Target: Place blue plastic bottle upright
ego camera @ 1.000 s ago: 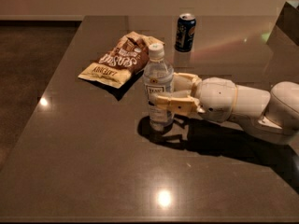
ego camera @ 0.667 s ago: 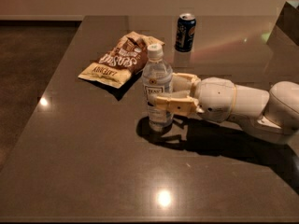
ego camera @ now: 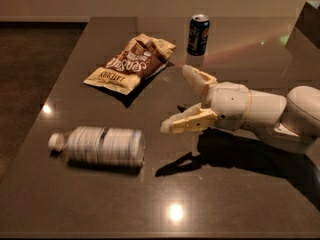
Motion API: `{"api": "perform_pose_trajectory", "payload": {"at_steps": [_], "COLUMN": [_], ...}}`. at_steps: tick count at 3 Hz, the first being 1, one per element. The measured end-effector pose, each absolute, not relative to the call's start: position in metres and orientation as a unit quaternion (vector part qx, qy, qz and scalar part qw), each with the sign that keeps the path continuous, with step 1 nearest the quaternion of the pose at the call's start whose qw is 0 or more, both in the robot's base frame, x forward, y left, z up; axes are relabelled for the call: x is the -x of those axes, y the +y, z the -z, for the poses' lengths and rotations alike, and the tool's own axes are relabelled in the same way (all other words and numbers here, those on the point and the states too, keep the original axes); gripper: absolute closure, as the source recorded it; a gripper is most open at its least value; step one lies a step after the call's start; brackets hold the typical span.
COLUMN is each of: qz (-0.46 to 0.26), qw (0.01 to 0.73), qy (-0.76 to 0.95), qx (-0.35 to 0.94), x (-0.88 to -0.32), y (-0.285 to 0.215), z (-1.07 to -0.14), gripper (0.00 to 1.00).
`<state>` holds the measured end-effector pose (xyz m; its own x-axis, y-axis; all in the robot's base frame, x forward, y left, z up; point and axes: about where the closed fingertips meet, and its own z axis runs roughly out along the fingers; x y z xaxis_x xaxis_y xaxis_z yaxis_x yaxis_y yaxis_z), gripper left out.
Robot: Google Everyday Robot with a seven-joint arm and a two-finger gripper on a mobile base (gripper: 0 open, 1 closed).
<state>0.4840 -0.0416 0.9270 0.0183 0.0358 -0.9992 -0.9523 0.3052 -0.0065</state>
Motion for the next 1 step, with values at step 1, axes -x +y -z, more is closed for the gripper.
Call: {"api": "perform_pose_trajectory", "payload": {"at_steps": [1], "qz": [-0.423], "qw": [0.584], "qy": [0.558], "qx": [0.41], "x": [-0.484], "y": [-0.0415], "z": [-0.9271], "gripper": [0.0]}}
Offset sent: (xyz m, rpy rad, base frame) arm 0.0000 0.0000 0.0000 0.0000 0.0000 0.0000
